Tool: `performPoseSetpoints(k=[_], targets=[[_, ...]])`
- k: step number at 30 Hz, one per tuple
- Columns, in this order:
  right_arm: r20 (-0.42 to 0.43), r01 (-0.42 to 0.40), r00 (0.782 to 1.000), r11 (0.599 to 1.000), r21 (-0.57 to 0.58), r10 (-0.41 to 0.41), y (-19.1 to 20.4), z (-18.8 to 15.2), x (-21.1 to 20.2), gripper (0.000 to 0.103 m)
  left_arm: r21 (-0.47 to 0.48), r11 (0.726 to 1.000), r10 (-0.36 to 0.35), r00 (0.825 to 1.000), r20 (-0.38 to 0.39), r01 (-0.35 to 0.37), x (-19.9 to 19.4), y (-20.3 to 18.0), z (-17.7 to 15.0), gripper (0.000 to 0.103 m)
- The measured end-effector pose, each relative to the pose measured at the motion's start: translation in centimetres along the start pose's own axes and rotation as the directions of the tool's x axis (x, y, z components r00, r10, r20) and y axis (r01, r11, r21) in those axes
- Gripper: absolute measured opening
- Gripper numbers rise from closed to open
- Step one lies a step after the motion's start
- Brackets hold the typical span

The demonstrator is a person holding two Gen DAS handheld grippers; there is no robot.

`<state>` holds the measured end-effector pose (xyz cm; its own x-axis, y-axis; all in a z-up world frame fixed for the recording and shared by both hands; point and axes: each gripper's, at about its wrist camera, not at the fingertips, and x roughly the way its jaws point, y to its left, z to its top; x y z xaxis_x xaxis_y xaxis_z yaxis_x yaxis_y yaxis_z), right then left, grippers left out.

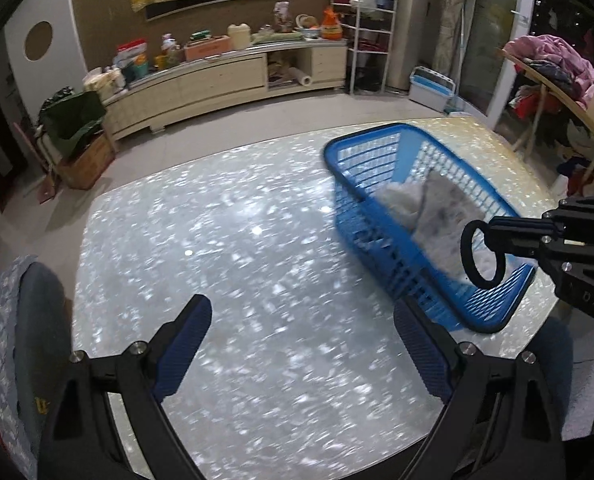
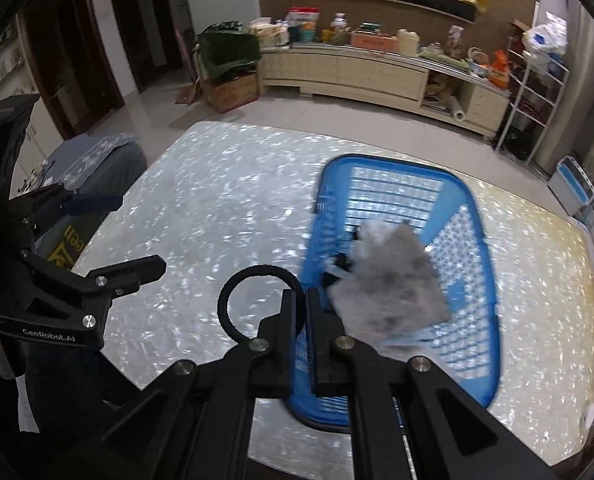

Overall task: Organize soft objects
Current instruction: 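Carry the black rubber ring with the right gripper into the basket and release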

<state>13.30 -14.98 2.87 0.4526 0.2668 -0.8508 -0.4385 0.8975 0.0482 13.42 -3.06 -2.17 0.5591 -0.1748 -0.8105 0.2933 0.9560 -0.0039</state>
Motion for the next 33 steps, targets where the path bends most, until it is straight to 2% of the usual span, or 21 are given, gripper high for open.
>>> performPoseSetpoints(k=[10, 19, 22, 25, 26, 27, 28, 29, 31, 33], targets=[[-0.007, 0.036, 0.999, 0.997, 0.071, -0.036, -4.9, 0.0, 1.2, 0.004, 0.050, 0.999, 0.008, 0.999, -0.034, -0.006, 3.4, -3.0, 2.5, 0.092], [-0.098, 0.070, 0.993, 0.992, 0.108, -0.060, -6.9, -1.9, 4.4, 0.004, 0.051, 0.999, 0.014, 0.996, -0.088, -0.010, 6.2, -3.5, 1.9, 0.092], [-0.111, 0.070, 0.992, 0.991, 0.111, -0.057, -6.9, -2.3, 4.7, 0.004, 0.063, 0.998, 0.035, 0.995, -0.098, -0.029, 6.6, -3.7, 1.6, 0.092], [-0.109, 0.075, 0.992, 0.990, 0.119, -0.062, -7.1, -2.4, 4.5, 0.005, 0.060, 0.998, 0.024, 0.995, -0.092, -0.018, 6.2, -3.8, 1.3, 0.092], [-0.104, 0.083, 0.992, 0.990, 0.116, -0.071, -7.1, -2.4, 4.4, 0.007, 0.060, 0.998, 0.015, 0.996, -0.085, -0.010, 5.9, -3.8, 1.2, 0.092], [-0.098, 0.092, 0.992, 0.989, 0.112, -0.081, -7.0, -2.4, 4.2, 0.013, 0.062, 0.998, 0.011, 0.997, -0.073, -0.007, 5.7, -3.9, 1.2, 0.093], [-0.090, 0.092, 0.993, 0.990, 0.111, -0.082, -6.8, -2.4, 3.9, 0.019, 0.063, 0.998, 0.013, 0.998, -0.058, -0.009, 5.3, -3.9, 1.1, 0.095], [-0.084, 0.090, 0.993, 0.990, 0.113, -0.080, -6.7, -2.4, 3.7, 0.024, 0.058, 0.998, 0.015, 0.999, -0.051, -0.012, 5.0, -3.9, 1.0, 0.103], [-0.066, 0.088, 0.995, 0.989, 0.116, -0.081, -6.3, -2.5, 3.0, 0.039, 0.037, 0.999, 0.005, 0.999, -0.046, -0.004, 4.4, -3.7, 0.8, 0.103], [-0.050, 0.087, 0.995, 0.989, 0.123, -0.082, -6.3, -2.8, 2.7, 0.043, 0.016, 1.000, -0.005, 1.000, -0.031, 0.006, 3.6, -3.5, 0.6, 0.103]])
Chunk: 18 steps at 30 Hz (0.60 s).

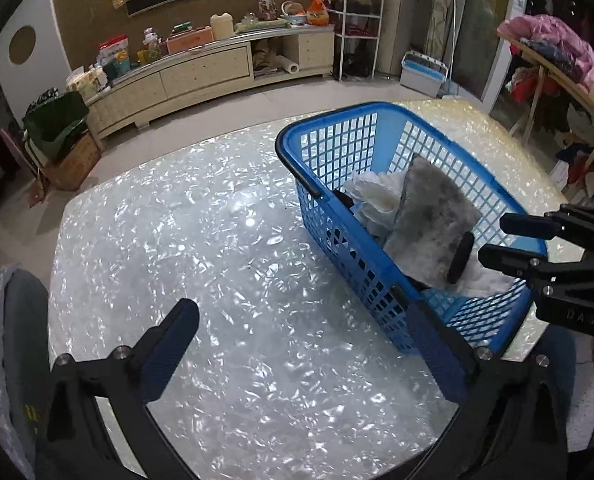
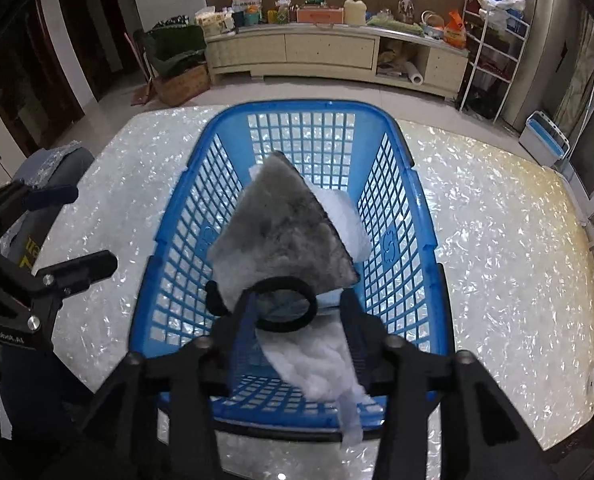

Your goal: Organize soft objects

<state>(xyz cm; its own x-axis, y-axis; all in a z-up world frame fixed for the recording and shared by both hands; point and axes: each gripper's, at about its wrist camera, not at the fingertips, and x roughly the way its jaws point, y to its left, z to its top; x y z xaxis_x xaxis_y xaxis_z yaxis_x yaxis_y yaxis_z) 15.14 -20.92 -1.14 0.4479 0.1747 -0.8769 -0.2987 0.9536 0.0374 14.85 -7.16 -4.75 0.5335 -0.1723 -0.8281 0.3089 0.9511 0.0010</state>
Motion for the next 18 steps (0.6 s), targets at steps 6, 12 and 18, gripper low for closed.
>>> performPoseSetpoints(k=[6, 12, 18], targets=[[0.069, -0.002, 0.998, 1.000, 0.030, 0.000, 1.5, -1.3, -2.6, 0.069, -0.059, 0.998, 0.032, 0.996, 0.087, -0.026, -3.1, 0.7, -1.1, 0.103], [0.183, 0.020, 0.983, 0.999, 0.049, -0.029, 3.7, -2.1, -6.3, 0.090, -0.079, 0.994, 0.083, 0.982, 0.170, -0.070, -6.6, 1.1, -2.6, 0.103], [0.295, 0.018, 0.955, 0.998, 0.058, -0.034, 6.1, -2.3, -9.1, 0.103, -0.169, 0.979, 0.156, 0.946, 0.283, -0.111, -11.3, 2.3, -4.4, 0.103]])
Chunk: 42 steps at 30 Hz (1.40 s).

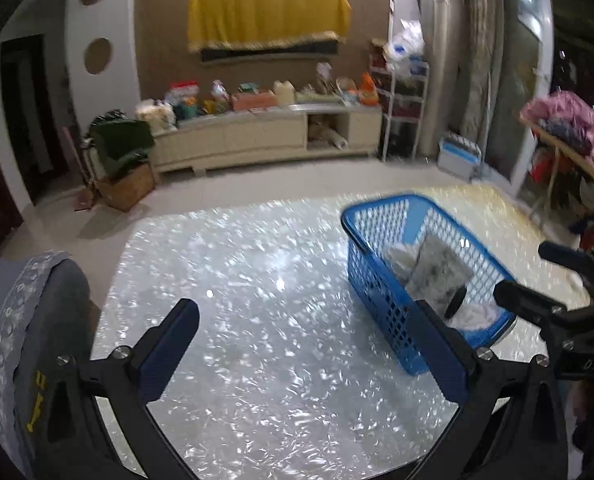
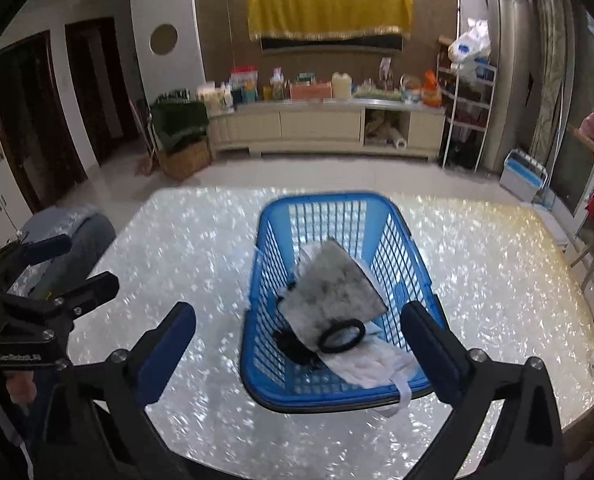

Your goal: Organize soft objects

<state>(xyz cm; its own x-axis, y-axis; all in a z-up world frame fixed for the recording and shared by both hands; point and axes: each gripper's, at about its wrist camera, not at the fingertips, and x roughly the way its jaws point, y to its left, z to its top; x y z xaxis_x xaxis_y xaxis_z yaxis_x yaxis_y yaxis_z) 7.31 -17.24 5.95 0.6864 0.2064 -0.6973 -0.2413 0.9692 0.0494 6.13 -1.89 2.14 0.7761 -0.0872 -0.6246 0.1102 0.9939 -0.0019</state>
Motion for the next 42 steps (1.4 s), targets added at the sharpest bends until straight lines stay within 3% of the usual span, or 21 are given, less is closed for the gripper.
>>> performPoseSetpoints(k=[15, 42], targets=[[0.206, 0.022, 0.979, 0.996, -0.088, -0.004, 3.9, 0.1, -5.4, 0.103, -0.068, 0.998, 0.014, 0.981, 0.195, 0.000, -8.7, 2.1, -1.1, 0.103], [0.258, 0.041, 0.966, 0.996, -0.082, -0.018, 3.6, -0.6, -5.5, 0.103, -0.048, 0.999, 0.017, 0.973, 0.230, -0.006, -10.5, 0.8, -2.3, 0.103]])
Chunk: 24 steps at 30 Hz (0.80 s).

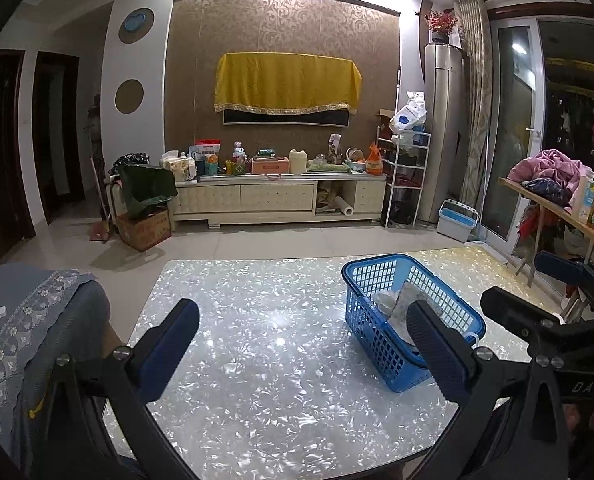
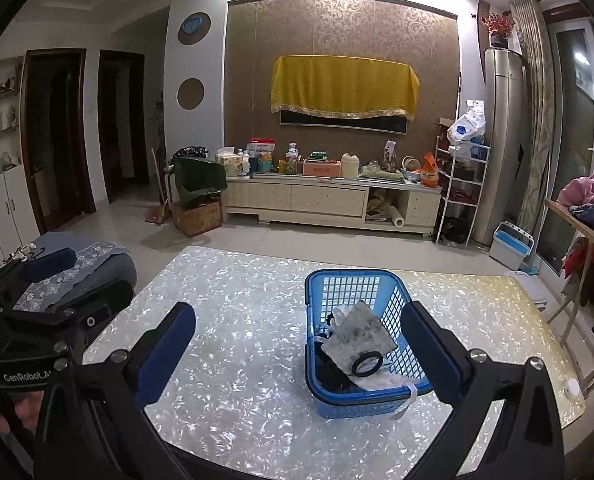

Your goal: Organize soft objects

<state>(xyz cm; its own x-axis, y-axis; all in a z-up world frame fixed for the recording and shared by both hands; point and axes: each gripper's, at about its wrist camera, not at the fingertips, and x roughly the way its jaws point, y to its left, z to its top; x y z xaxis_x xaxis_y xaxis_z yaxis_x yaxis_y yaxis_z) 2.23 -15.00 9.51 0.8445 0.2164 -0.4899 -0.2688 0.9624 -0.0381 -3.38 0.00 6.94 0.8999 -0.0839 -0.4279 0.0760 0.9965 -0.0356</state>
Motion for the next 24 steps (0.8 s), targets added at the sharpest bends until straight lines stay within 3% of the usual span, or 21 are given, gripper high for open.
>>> performPoseSetpoints(k=[14, 24], targets=[[-0.006, 0.004, 1.000, 1.000, 0.016, -0.003, 0.41, -0.30, -0.50, 0.103, 0.000, 1.000, -0.028, 1.000, -0.015, 0.028, -0.17, -0.02, -0.17, 0.103], [-0.018, 0.007, 1.000, 1.000, 0.022, -0.006, 0.78, -0.39, -0.67, 0.103, 0.019, 1.000, -0.007, 1.000, -0.008, 0.007, -0.45, -0.47, -0.20, 0.103]])
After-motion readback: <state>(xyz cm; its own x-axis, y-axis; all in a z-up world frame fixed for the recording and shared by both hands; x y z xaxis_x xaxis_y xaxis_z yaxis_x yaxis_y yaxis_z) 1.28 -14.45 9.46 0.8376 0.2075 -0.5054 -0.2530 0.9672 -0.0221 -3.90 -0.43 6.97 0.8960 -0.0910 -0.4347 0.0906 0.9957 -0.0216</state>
